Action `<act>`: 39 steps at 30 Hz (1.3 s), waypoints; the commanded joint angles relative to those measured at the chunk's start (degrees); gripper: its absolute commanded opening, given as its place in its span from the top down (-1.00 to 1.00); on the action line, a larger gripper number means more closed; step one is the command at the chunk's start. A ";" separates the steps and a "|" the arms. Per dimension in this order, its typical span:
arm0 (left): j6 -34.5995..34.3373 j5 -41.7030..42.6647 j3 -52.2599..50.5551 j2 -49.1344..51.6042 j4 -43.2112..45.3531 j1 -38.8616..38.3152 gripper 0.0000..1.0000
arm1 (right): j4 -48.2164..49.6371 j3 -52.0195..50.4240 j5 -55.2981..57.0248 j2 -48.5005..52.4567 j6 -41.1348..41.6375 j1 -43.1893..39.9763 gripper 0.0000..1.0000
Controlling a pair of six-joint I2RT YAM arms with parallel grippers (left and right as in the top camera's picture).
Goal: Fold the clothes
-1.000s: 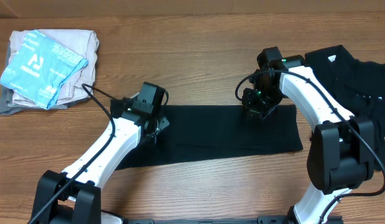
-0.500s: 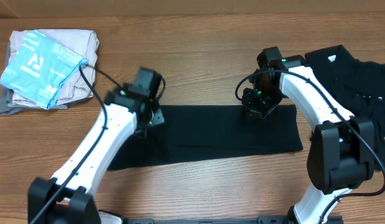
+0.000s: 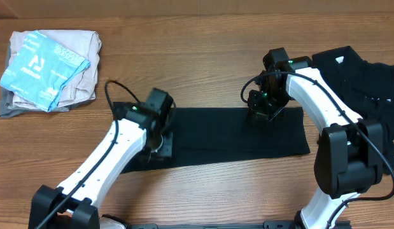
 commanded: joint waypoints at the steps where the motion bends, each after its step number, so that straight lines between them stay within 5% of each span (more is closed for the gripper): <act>1: 1.79 -0.13 -0.92 0.07 1.09 -0.15 0.92 | 0.31 1.22 0.46 -1.88 -0.17 -0.15 0.51; 24: 1.03 2.97 -9.09 0.07 19.61 0.00 0.90 | 0.31 1.22 0.44 -1.88 -0.15 -0.15 0.50; 34: 2.86 1.53 -8.68 0.07 19.52 0.02 0.92 | 0.55 1.22 0.44 -1.88 -0.15 -0.17 0.49; 39: 2.51 0.87 -1.22 0.07 12.17 0.02 0.92 | 0.50 1.22 0.46 -1.88 -0.17 -0.17 0.49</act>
